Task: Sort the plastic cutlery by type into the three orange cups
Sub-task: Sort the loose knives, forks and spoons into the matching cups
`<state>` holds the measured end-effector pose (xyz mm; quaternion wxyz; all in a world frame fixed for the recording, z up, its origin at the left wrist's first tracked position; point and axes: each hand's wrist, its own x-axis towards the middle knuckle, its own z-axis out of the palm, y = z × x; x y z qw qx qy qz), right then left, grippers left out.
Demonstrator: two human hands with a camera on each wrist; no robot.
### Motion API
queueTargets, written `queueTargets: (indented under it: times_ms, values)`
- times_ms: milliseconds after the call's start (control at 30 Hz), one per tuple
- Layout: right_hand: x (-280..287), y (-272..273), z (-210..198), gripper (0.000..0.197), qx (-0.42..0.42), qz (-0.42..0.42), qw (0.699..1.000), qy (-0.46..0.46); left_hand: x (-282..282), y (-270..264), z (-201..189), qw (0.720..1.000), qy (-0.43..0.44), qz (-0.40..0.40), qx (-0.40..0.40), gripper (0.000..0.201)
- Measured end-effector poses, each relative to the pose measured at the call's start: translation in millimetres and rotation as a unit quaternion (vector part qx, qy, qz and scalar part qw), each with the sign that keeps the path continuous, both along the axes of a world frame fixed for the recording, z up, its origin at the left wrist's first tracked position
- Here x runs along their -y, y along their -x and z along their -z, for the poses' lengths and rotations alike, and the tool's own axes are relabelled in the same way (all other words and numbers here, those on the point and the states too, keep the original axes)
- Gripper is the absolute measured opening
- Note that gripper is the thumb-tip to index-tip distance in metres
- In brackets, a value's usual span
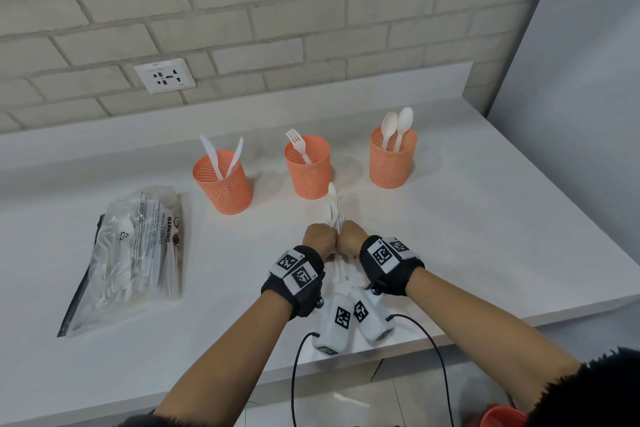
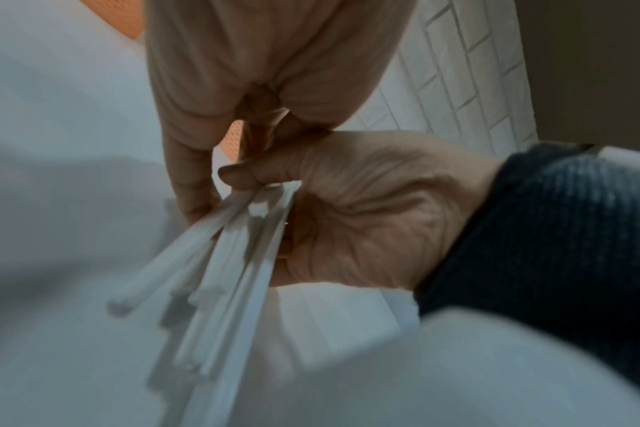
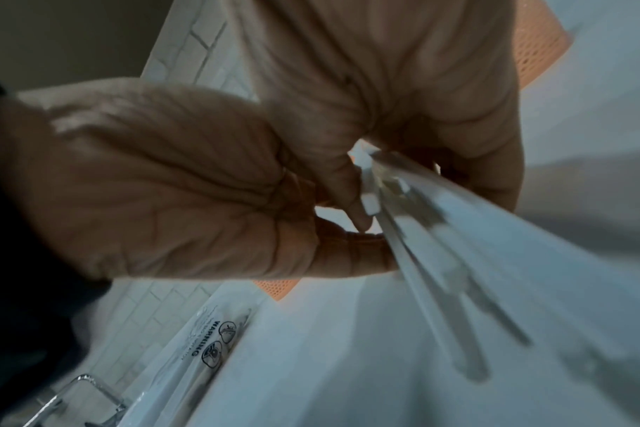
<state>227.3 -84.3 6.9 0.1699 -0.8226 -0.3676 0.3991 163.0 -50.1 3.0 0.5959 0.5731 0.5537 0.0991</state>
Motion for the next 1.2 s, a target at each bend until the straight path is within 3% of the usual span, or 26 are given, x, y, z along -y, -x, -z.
queueTargets:
  times_ms: [67, 167, 300, 400, 567, 733, 800, 900, 1033, 1200]
  values:
    - [1.5, -1.0, -1.6, 0.015, -0.013, -0.004, 1.0, 0.006, 2.0, 1.5, -0.6, 1.0, 0.012, -0.007, 0.028, 0.032]
    - [5.2, -2.5, -6.9, 0.032, -0.042, 0.02, 0.999, 0.002, 2.2, 3.8, -0.6, 0.999, 0.0, 0.002, 0.038, 0.031]
    - [10.8, -5.8, -10.7, 0.028, -0.099, 0.042, 0.994, -0.024, 1.1, 5.6, 6.9, 0.997, -0.055, 0.03, 0.049, 0.025]
    - [15.2, -7.2, -12.4, 0.01, -0.159, 0.072, 0.981, -0.083, 3.2, 7.3, 4.9, 0.992, -0.1, 0.05, 0.06, 0.021]
    - [24.5, -14.6, -22.8, 0.021, -0.229, 0.125, 0.941, -0.214, 15.8, 7.0, -25.1, 0.978, -0.168, 0.085, 0.093, 0.029]
    - [23.6, -21.0, -41.2, 0.011, -0.252, 0.174, 0.888, -0.343, 24.3, 16.5, -55.9, 0.955, -0.084, -0.019, 0.283, 0.027]
    - [26.1, -20.2, -54.8, 0.02, -0.238, 0.192, 0.87, -0.386, 19.1, 22.2, -58.9, 0.941, -0.072, -0.076, 0.322, 0.023]
    - [29.0, -16.1, -72.6, 0.027, -0.218, 0.193, 0.845, -0.448, 10.0, 31.4, -48.8, 0.929, 0.063, -0.133, 0.341, 0.022]
    - [30.6, -1.4, -83.2, 0.017, -0.233, 0.173, 0.806, -0.516, 15.0, 35.0, -28.2, 0.889, 0.283, -0.121, 0.34, 0.051]
    - [28.8, 12.2, -87.2, 0.01, -0.245, 0.147, 0.786, -0.548, 27.7, 34.5, -6.9, 0.883, 0.341, -0.117, 0.3, 0.068]
